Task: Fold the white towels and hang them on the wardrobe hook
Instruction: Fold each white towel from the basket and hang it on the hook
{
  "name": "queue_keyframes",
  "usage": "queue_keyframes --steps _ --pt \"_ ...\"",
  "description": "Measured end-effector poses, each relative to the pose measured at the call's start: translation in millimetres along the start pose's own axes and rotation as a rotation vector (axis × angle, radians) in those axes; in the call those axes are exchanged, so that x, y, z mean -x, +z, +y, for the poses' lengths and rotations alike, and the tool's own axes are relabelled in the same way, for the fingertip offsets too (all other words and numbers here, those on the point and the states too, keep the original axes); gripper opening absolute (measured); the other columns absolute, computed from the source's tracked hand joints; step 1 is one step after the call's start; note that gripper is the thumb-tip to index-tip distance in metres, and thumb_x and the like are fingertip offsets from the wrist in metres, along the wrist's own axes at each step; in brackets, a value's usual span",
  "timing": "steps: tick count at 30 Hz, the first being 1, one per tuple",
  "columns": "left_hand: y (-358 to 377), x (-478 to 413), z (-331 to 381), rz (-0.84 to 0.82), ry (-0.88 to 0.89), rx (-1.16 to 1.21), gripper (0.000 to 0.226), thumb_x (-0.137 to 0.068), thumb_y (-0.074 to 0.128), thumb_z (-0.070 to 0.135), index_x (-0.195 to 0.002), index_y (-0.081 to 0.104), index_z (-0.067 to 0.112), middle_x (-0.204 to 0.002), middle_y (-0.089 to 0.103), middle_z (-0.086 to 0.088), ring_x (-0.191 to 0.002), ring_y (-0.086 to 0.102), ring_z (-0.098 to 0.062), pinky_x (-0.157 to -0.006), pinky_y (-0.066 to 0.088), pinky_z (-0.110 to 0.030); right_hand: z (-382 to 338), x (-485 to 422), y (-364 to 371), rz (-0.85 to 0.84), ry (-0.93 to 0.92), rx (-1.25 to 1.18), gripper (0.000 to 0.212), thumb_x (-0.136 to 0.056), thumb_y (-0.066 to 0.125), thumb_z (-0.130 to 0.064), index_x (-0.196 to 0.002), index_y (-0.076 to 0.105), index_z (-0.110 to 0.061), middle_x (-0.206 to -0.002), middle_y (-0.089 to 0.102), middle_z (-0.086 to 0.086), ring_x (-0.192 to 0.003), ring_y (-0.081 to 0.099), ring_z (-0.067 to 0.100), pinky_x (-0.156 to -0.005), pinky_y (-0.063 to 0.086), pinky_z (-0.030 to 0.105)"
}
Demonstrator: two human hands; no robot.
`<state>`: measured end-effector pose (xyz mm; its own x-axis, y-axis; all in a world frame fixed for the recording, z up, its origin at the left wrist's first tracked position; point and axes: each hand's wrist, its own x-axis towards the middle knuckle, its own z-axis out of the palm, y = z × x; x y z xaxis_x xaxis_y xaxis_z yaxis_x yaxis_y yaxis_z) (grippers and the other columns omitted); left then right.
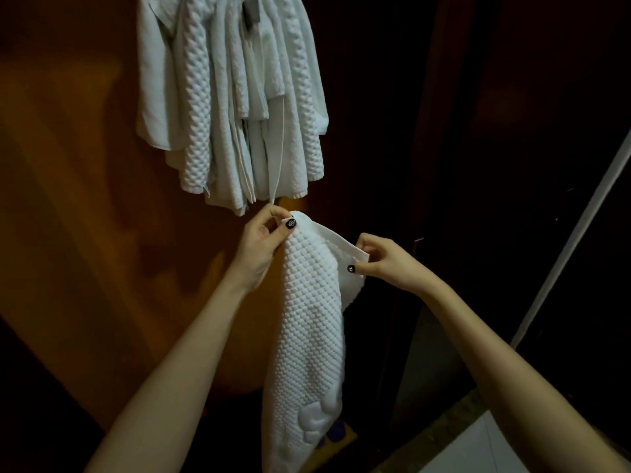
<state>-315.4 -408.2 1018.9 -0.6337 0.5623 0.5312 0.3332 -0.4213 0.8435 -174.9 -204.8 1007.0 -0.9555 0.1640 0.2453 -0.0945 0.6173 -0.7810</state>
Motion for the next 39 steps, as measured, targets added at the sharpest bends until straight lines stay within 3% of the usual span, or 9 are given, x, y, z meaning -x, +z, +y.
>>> queue_keyframes --steps 4,12,17,20,22,26,33,36,39 --pt "-14.9 4.2 8.6 0.06 -0.038 0.052 0.019 -0.086 0.06 0.009 -0.077 0.066 0.025 -0.078 0.056 0.007 -0.076 0.053 -0.003 -0.071 0.046 -0.016 -6.4 -1.1 2.4 -0.086 -0.034 0.021 0.007 -0.084 0.069 -0.015 -0.083 0.062 -0.015 -0.077 0.06 -0.007 -0.072 0.057 0.007 -0.067 0.047 0.027" --pt "-38.0 13.7 1.5 0.246 -0.035 -0.124 0.016 -0.09 0.058 -0.002 -0.083 0.061 0.012 -0.082 0.059 0.001 -0.078 0.057 -0.002 -0.075 0.047 -0.017 -1.7 7.9 7.8 -0.141 -0.016 0.101 0.035 -0.081 0.074 -0.035 -0.074 0.054 -0.008 -0.072 0.052 -0.002 -0.065 0.049 0.009 -0.061 0.04 0.028" --pt "-42.1 9.0 -5.6 0.344 0.044 -0.326 0.014 -0.089 0.061 0.0 -0.083 0.061 0.013 -0.082 0.062 0.003 -0.078 0.058 0.002 -0.076 0.047 -0.015 -2.2 0.4 10.0 0.104 -0.03 0.122 0.036 -0.078 0.079 -0.026 -0.067 0.046 -0.018 -0.066 0.048 -0.006 -0.059 0.044 0.005 -0.056 0.037 0.028" --pt "-48.7 6.2 -5.0 0.351 0.073 -0.398 0.017 -0.088 0.062 -0.001 -0.082 0.06 0.014 -0.082 0.062 0.004 -0.076 0.058 0.006 -0.074 0.046 -0.013 -10.0 -4.1 3.4 0.159 -0.04 0.164 0.03 -0.077 0.08 -0.03 -0.074 0.054 -0.015 -0.071 0.057 -0.001 -0.061 0.053 0.008 -0.056 0.042 0.029" --pt "-56.4 4.9 -5.2 0.358 0.075 -0.413 0.015 -0.088 0.062 -0.002 -0.083 0.06 0.012 -0.082 0.062 0.003 -0.075 0.059 0.008 -0.072 0.046 -0.01 -12.5 -2.7 -7.1 0.136 -0.044 0.141 0.024 -0.078 0.079 -0.029 -0.076 0.06 -0.016 -0.075 0.064 -0.001 -0.068 0.061 0.011 -0.059 0.048 0.03" --pt "-70.2 3.4 -13.3 0.341 0.037 -0.428 0.005 -0.088 0.062 -0.001 -0.09 0.06 0.004 -0.082 0.061 0.0 -0.073 0.059 0.007 -0.07 0.046 -0.01 -19.1 5.2 -25.5 0.062 -0.108 0.341 0.02 -0.083 0.074 -0.029 -0.073 0.057 -0.031 -0.072 0.06 -0.01 -0.068 0.057 -0.005 -0.058 0.043 0.009" --pt "-59.7 -1.6 -31.1 0.29 0.015 -0.494 0.012 -0.087 0.062 -0.004 -0.084 0.059 0.008 -0.079 0.058 0.004 -0.071 0.055 0.012 -0.069 0.044 -0.007 -6.0 4.7 -23.3 -0.077 0.008 0.374 0.028 -0.089 0.067 -0.017 -0.07 0.046 -0.018 -0.067 0.047 -0.008 -0.053 0.044 -0.002 -0.054 0.035 0.018" --pt "-55.0 1.0 -39.1 0.307 -0.009 -0.428 0.021 -0.088 0.061 -0.003 -0.079 0.059 0.016 -0.079 0.059 0.003 -0.071 0.056 0.011 -0.068 0.043 -0.008 7.1 8.8 -11.7 -0.092 0.047 0.275 0.021 -0.086 0.071 -0.017 -0.078 0.053 -0.022 -0.078 0.06 -0.007 -0.067 0.056 -0.002 -0.063 0.047 0.021" --pt "-55.5 -1.7 -40.8 0.318 -0.014 -0.375 0.022 -0.088 0.062 -0.001 -0.078 0.061 0.019 -0.078 0.061 0.004 -0.071 0.057 0.009 -0.068 0.045 -0.009 20.1 12.6 -6.4 -0.064 0.071 0.176 0.011 -0.086 0.073 -0.018 -0.087 0.063 -0.023 -0.092 0.067 0.0 -0.089 0.064 0.014 -0.081 0.052 0.031"
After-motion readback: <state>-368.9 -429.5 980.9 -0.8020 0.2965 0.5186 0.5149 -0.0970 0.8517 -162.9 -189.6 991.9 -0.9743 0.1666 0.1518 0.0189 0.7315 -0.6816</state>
